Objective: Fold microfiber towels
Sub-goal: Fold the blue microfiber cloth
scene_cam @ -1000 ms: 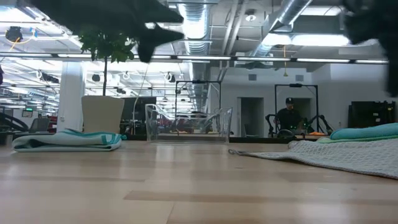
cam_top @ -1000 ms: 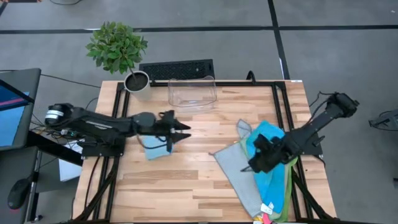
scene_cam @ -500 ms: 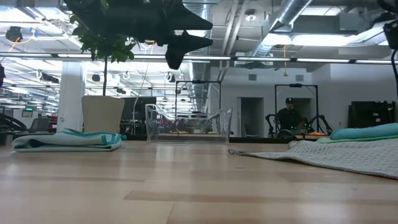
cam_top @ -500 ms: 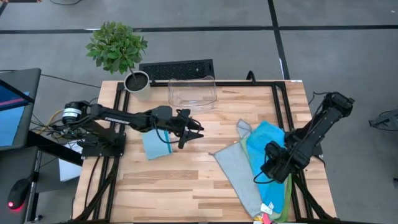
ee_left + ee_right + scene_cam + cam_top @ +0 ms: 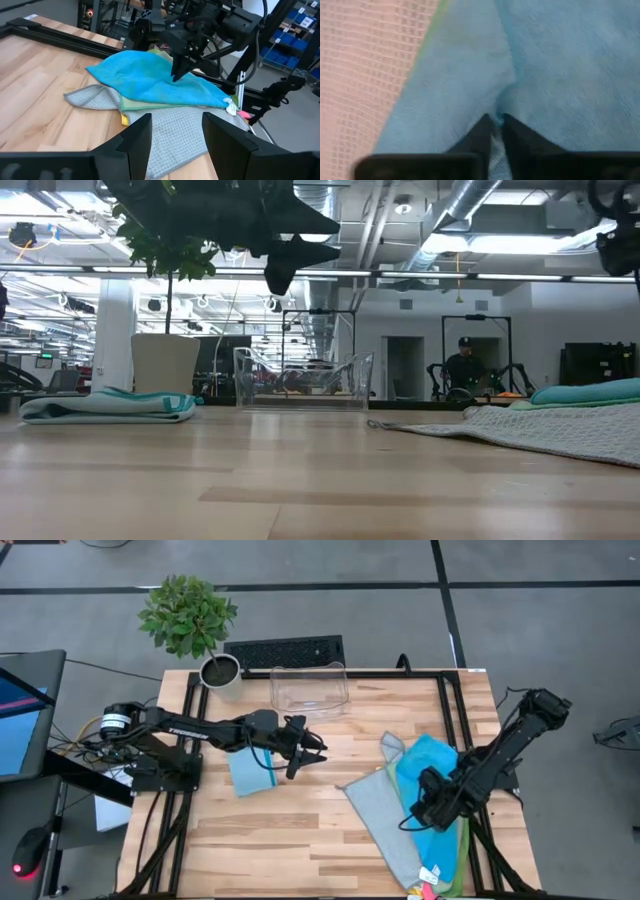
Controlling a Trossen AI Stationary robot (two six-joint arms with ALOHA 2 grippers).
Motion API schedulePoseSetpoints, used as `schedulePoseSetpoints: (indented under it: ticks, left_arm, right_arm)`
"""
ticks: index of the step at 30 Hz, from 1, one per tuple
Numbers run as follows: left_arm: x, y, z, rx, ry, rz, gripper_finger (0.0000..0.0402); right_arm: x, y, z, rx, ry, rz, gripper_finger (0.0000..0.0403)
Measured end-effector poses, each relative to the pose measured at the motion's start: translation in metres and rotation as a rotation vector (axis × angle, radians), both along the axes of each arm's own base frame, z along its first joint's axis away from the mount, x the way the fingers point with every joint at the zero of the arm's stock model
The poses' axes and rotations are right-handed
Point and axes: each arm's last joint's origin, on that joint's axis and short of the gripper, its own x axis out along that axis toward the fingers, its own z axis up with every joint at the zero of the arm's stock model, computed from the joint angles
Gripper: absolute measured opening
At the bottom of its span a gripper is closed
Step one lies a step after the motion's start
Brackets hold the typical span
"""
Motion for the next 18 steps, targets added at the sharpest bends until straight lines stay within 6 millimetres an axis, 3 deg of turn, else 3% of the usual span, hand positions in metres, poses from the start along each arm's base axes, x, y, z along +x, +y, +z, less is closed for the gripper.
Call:
schedulePoseSetpoints:
  ticks: [2, 10, 18]
  left_arm:
    - [0.0, 0.0, 0.0, 0.01, -0.002, -0.002, 0.0166]
    - [0.0, -0.01, 0.0, 0.061, -0.016, -0.096, 0.0173]
    - [0.001, -0.02, 0.003, 0.173, -0.068, -0.08, 0.0221]
  right_arm:
    - [0.006, -0.002, 0.0, -0.004, -0.036, 0.023, 0.0017]
    - [0.048, -0.015, 0.006, -0.044, -0.323, 0.123, 0.0019]
    - [0.092, -0.032, 0.017, -0.097, -0.577, 0.257, 0.0023]
